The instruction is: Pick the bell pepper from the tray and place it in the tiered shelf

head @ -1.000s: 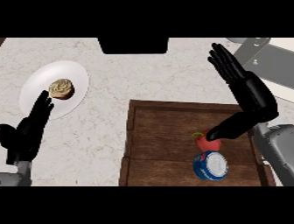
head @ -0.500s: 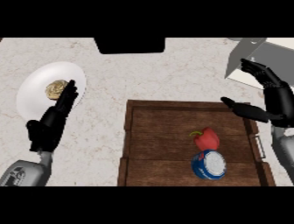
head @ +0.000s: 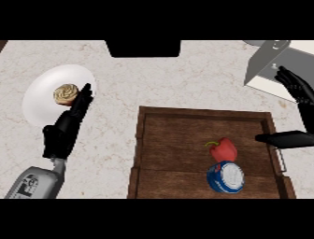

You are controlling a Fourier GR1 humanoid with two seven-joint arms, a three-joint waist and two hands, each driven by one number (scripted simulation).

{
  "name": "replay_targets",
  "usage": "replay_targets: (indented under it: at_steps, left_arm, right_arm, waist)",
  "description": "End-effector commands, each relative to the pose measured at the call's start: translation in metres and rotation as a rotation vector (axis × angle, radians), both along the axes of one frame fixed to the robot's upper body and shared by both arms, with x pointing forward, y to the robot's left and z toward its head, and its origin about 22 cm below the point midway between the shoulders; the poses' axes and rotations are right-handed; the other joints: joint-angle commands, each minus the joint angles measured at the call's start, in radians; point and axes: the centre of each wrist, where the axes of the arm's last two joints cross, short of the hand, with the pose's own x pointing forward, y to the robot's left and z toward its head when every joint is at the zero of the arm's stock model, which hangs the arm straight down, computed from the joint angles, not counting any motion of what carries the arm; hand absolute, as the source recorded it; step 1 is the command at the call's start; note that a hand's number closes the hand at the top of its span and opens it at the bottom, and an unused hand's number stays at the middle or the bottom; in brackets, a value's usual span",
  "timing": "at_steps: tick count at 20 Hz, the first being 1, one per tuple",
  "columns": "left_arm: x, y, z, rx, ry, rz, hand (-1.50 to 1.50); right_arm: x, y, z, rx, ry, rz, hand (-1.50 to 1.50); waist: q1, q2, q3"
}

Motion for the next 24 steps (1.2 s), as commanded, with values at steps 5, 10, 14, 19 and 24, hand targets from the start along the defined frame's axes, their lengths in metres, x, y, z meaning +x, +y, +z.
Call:
replay_targets:
  at_steps: [5,10,14,19,24]
  left_arm:
    - [0.000,-0.022,0.003,0.010,-0.007,-0.005,0.00]
    - [0.013,0.001,0.007,0.013,-0.004,0.019,0.00]
    - [0.001,-0.012,0.009,-0.001,-0.013,0.009,0.00]
    - [0.007,-0.001,0.009,0.010,-0.014,-0.004,0.00]
    - [0.007,0.018,-0.002,-0.008,-0.001,-0.020,0.00]
  right_arm:
    - [-0.025,0.016,0.062,-0.307,0.072,0.095,-1.50]
    - [-0.041,0.036,0.112,-0.542,0.099,0.097,-1.50]
    - [-0.063,0.053,0.116,-0.808,0.175,0.112,-1.50]
    - [-0.091,0.094,0.129,-0.950,0.167,0.052,-1.50]
    - [-0.104,0.122,0.134,-0.960,0.198,0.023,-1.50]
  waist:
    - [-0.012,-0.005,-0.002]
    - [-0.018,-0.005,-0.003]
    - [-0.015,-0.012,-0.003]
    - [-0.002,-0.003,-0.002]
    - [0.008,0.001,-0.001]
